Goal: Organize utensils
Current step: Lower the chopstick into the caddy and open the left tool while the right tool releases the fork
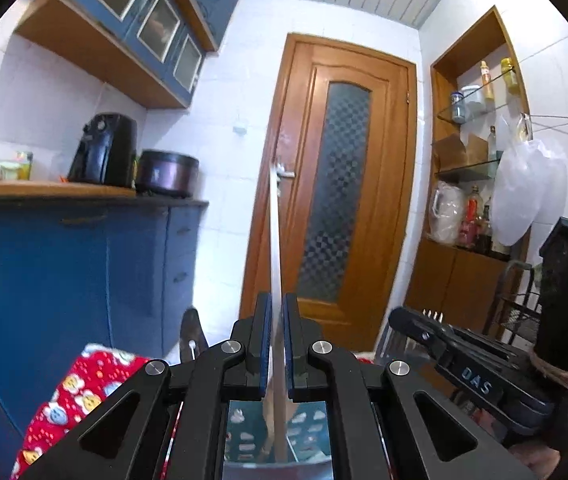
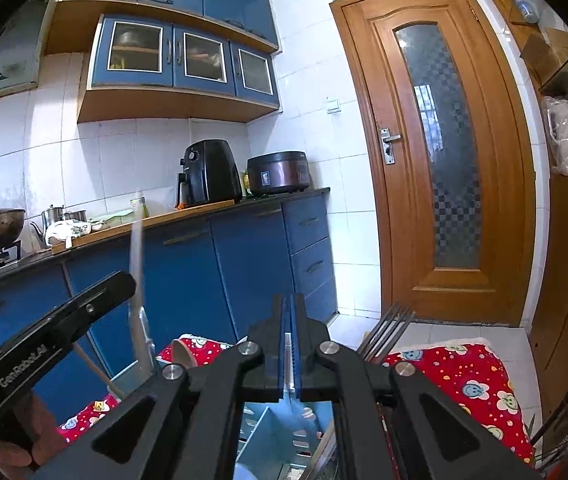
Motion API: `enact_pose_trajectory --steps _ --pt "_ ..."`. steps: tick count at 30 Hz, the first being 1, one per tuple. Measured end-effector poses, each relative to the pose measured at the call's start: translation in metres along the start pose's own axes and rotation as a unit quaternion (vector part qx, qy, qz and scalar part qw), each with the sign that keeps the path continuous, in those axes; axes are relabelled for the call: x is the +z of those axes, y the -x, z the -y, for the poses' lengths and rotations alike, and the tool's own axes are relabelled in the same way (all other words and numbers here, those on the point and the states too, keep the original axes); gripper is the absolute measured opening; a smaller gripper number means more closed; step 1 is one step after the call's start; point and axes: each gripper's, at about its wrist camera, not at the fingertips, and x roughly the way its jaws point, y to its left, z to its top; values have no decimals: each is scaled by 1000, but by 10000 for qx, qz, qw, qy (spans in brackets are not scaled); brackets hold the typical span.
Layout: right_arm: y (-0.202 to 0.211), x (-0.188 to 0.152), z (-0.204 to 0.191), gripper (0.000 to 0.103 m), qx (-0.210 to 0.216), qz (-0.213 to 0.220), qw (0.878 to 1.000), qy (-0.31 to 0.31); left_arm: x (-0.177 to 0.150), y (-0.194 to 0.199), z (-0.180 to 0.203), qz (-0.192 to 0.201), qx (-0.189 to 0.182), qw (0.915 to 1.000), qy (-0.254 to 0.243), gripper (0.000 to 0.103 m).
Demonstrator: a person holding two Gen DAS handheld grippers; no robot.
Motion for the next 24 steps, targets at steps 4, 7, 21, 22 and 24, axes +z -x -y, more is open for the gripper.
enact_pose_trajectory --steps 4,7,21,22,24 --pt "4 1 -5 4 50 12 9999 88 -4 -4 3 -41 7 10000 -48 5" --pt "7 2 -8 4 116 13 9999 115 -10 -5 2 -108 -6 9999 8 5" --pt "35 1 5 22 54 -319 9983 -483 -6 12 10 -417 59 9990 -114 37" --pt "40 1 5 24 47 -338 9981 -508 -5 15 10 -420 65 9990 -107 38" --pt "48 0 4 26 34 -365 9979 -543 -5 19 10 -484 86 9987 -121 39"
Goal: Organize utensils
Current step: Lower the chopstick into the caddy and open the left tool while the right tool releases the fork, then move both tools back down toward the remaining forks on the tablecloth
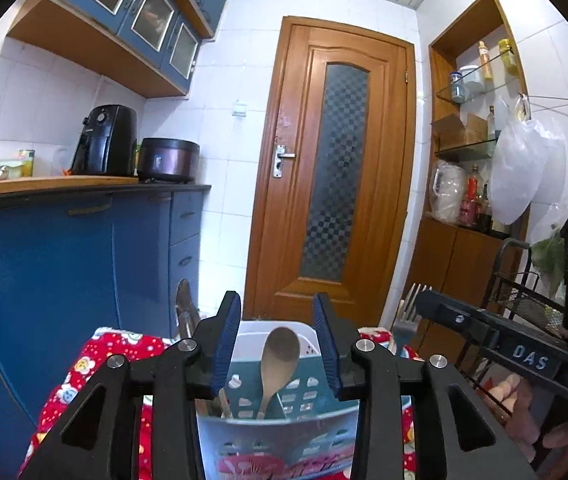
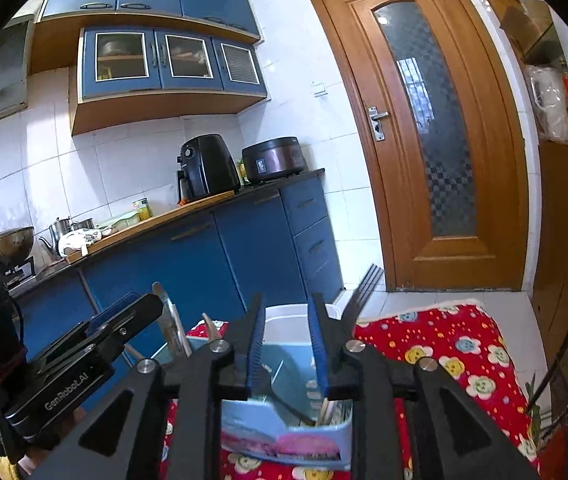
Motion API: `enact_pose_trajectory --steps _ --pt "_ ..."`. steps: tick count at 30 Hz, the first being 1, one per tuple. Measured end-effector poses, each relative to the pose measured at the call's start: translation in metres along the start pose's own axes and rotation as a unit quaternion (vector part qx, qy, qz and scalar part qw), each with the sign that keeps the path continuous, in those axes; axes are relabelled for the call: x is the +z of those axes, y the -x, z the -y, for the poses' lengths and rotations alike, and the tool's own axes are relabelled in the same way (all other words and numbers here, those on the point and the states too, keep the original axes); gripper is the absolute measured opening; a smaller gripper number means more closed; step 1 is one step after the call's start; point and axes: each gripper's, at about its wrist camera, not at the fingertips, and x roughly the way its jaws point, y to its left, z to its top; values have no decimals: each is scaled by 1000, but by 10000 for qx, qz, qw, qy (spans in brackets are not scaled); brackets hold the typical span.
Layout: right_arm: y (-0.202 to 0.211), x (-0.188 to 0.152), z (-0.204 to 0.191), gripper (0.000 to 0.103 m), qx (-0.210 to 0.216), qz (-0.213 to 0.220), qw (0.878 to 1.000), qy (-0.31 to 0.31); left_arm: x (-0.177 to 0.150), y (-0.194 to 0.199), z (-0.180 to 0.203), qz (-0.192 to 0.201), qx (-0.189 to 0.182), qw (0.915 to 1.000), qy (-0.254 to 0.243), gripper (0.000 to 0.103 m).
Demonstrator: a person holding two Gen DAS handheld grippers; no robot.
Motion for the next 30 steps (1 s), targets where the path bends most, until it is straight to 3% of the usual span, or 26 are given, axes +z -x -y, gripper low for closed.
enact_pose_trajectory --steps 13,30 --pt "43 -20 -17 31 -94 -461 9989 -78 -5 38 2 -464 10 9989 58 41" --pt "68 -66 -17 36 -230 -1097 9929 -411 -42 72 -7 -1267 -30 9913 356 42"
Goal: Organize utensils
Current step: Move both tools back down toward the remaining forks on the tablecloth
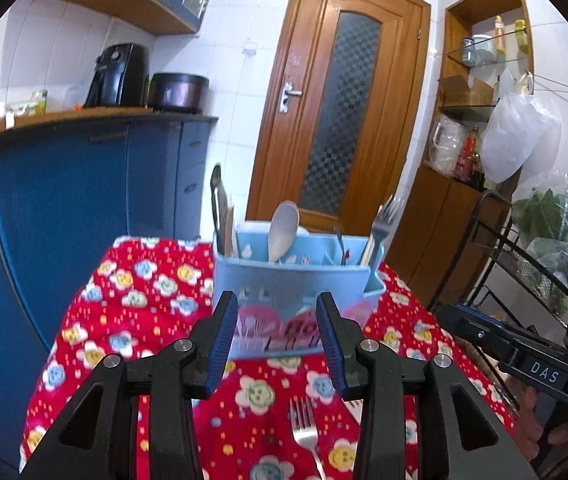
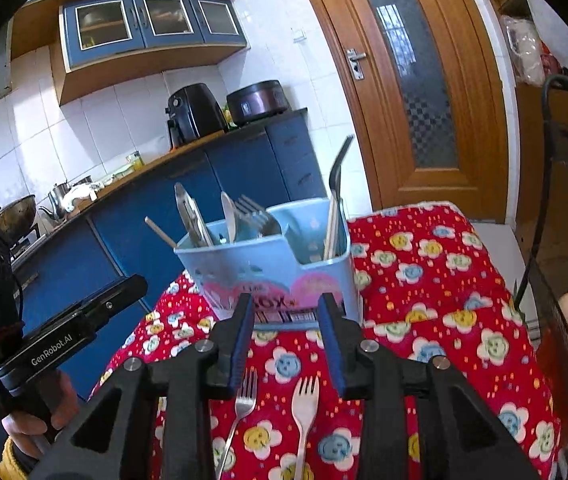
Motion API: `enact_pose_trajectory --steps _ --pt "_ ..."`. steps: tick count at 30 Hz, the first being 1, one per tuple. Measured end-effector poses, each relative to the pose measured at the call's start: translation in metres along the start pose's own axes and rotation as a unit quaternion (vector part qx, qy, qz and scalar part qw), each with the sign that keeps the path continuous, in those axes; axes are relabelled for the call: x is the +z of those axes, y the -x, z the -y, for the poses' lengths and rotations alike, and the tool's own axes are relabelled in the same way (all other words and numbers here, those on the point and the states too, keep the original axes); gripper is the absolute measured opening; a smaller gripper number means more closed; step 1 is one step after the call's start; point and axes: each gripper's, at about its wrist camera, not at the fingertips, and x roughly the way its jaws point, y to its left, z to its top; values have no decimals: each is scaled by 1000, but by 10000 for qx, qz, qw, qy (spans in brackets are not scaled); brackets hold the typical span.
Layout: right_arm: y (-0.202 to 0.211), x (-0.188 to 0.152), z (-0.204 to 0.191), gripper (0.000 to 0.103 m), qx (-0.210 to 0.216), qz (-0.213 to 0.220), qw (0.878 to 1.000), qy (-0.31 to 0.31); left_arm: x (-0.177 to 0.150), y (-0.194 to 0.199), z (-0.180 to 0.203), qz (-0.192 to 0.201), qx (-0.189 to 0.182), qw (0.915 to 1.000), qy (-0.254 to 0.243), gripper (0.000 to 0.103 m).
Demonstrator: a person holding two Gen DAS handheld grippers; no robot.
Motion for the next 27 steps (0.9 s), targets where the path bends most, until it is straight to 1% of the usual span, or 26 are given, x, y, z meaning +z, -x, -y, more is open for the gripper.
enact_pose_trajectory --steps 13,19,22,27 --pt "-4 -37 23 36 -189 -447 9981 -375 -35 -6 -4 -632 56 9980 75 42" --pt "-6 -50 36 37 -272 -615 9964 -509 -48 -16 -4 -966 69 9952 113 42" --pt "-6 -55 41 37 -277 -697 9954 -595 -55 -21 -3 -1148 36 9933 136 42" --pt "-7 -62 44 37 -272 -787 9945 -632 -67 -34 -1 -1489 -153 9884 241 42"
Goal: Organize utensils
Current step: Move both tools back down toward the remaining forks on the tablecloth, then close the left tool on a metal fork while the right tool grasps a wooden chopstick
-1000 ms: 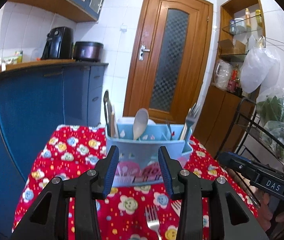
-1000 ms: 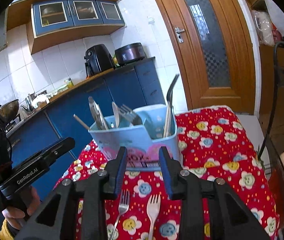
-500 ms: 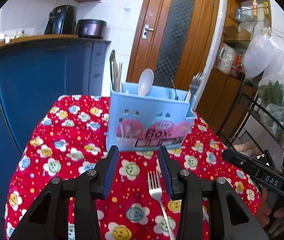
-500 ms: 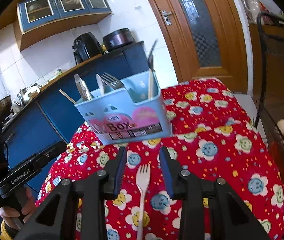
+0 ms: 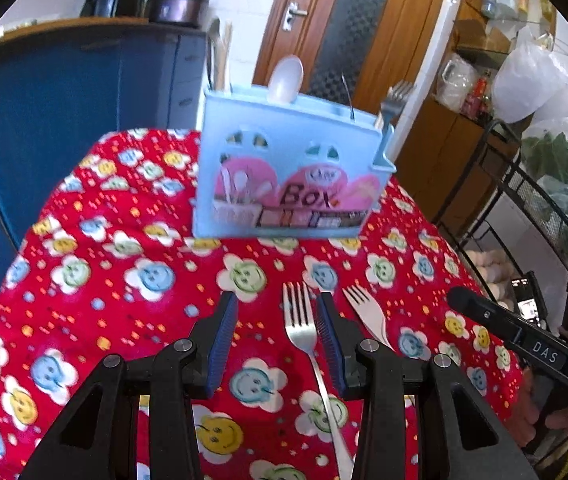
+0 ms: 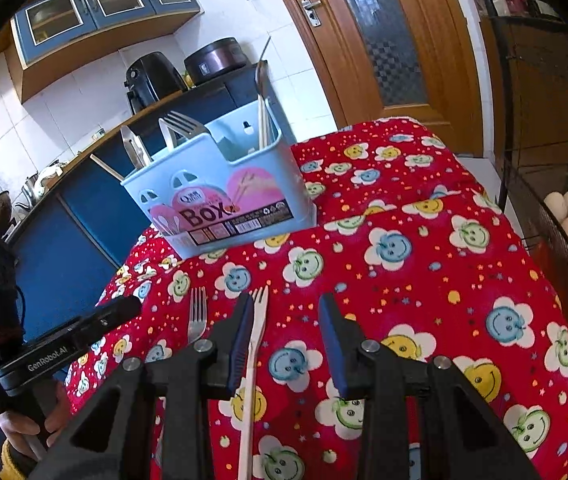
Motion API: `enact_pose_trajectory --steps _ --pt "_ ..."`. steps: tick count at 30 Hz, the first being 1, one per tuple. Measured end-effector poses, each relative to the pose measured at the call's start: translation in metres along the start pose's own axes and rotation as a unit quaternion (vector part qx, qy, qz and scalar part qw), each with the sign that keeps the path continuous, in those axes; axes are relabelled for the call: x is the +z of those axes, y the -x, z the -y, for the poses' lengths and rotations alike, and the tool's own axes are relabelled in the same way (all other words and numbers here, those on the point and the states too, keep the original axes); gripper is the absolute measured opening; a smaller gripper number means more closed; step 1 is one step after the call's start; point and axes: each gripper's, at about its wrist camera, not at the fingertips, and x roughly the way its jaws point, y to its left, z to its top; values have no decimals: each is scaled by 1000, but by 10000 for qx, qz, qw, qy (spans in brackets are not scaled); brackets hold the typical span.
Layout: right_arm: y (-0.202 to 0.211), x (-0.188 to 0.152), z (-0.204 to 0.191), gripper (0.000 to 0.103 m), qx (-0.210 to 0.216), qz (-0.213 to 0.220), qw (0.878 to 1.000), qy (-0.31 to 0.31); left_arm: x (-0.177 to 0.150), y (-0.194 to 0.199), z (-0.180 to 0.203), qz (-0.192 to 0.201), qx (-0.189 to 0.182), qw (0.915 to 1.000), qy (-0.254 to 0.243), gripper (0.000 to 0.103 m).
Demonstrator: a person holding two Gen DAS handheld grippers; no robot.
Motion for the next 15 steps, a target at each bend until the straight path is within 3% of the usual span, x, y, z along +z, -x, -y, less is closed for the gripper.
enact_pose_trajectory --steps 6,15 --pt "-3 -5 2 37 28 -95 9999 -20 -9 -21 0 -397 -141 9990 132 42" --pt "-10 -8 4 37 95 -209 9997 -28 -5 -50 3 -654 -161 9977 78 42"
